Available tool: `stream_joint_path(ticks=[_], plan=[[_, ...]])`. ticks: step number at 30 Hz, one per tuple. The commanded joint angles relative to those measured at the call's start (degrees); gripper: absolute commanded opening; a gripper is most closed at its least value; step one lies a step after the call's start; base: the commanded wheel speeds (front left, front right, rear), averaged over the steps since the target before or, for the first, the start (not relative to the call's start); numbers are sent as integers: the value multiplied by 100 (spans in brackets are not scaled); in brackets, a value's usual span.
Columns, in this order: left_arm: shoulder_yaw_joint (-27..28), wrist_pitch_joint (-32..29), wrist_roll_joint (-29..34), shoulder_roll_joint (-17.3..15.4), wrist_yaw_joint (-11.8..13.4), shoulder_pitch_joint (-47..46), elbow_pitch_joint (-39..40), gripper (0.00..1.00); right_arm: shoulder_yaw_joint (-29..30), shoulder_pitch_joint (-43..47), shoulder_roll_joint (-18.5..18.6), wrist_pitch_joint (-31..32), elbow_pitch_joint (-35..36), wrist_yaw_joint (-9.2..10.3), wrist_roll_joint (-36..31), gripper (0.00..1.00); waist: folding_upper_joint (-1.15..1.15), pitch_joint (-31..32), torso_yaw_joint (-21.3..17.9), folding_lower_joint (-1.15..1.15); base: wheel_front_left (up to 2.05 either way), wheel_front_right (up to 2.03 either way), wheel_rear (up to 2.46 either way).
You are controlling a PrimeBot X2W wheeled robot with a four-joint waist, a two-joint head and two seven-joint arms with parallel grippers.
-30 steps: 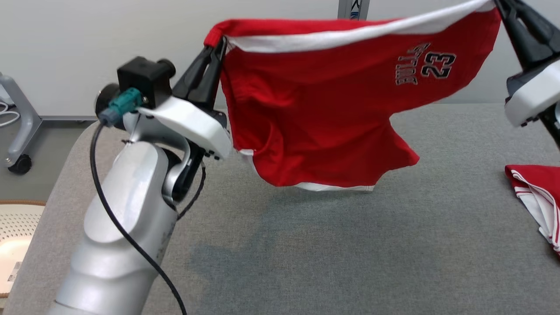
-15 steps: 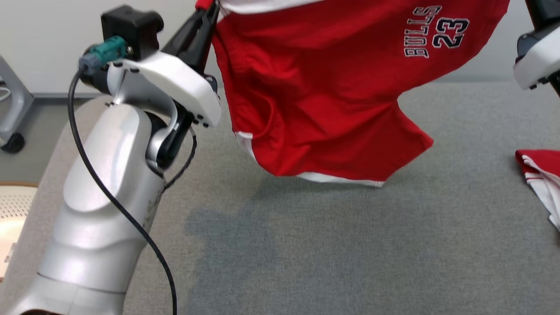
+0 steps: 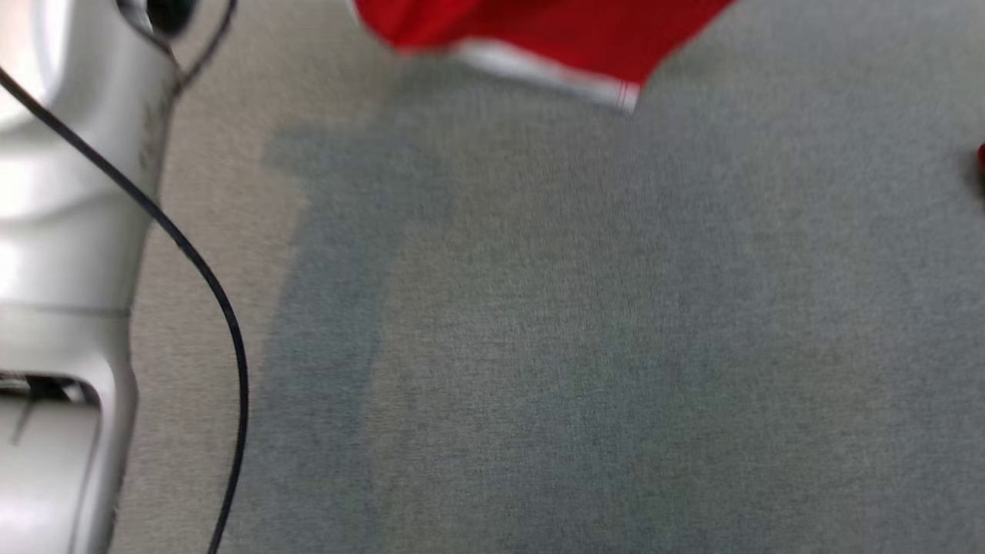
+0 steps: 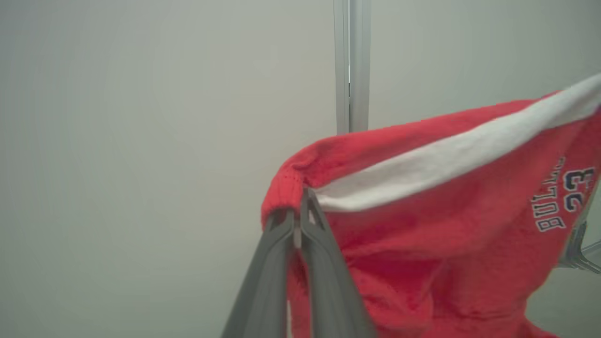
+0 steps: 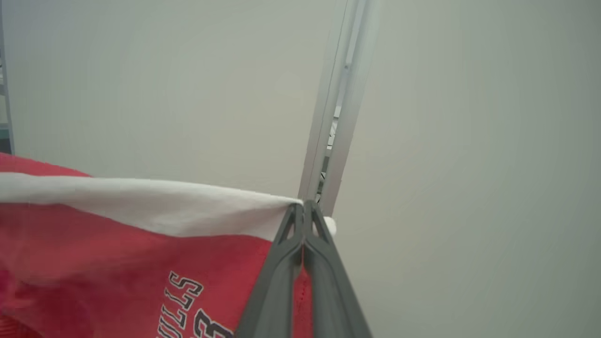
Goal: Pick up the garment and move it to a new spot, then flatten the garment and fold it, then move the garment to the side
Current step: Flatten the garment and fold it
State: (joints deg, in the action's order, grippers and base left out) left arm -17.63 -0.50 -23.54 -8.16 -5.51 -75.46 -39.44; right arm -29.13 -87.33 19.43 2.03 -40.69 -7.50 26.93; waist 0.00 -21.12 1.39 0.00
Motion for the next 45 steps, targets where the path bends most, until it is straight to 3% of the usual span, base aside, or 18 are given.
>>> stream_joint_path(ticks=[1, 7, 13, 22, 32, 39, 45], plan=[[19, 129, 68, -1, -12, -297, -127, 0, 53, -305, -69, -192, -248, 2, -35, 0, 0, -584, -165, 0, 0, 0, 0], [55, 1107, 134, 192, 1, -1205, -768, 0, 179, -1329, -476, -1443, -1432, 2, -685, 0, 0, -1010, -128, 0, 0, 0, 0], [-132, 1529, 188, 421, -50, -1416, -1286, 0, 370, -1261, -699, -1727, -2073, 2, -1168, 0, 0, -1448, 81, 0, 0, 0, 0], [-213, 1571, 327, 478, -151, -654, -1166, 0, 742, -62, -825, -1731, -1790, 2, -1508, 0, 0, -1899, 136, 0, 0, 0, 0], [-277, 1572, 375, 502, -209, 568, -1380, 0, 734, 1237, -782, -1731, -1549, 2, -1423, 0, 0, -1562, 116, 0, 0, 0, 0], [-877, 1571, -224, 507, -201, 1057, -1955, 0, 309, 1798, -742, -1728, -1809, 2, -1153, 0, 0, -1116, 99, 0, 0, 0, 0], [-1712, 1384, -755, 512, -197, 1388, -2148, 0, -674, 2013, -663, -1625, -2176, 3, -587, 0, 0, -701, 140, 0, 0, 0, 0]])
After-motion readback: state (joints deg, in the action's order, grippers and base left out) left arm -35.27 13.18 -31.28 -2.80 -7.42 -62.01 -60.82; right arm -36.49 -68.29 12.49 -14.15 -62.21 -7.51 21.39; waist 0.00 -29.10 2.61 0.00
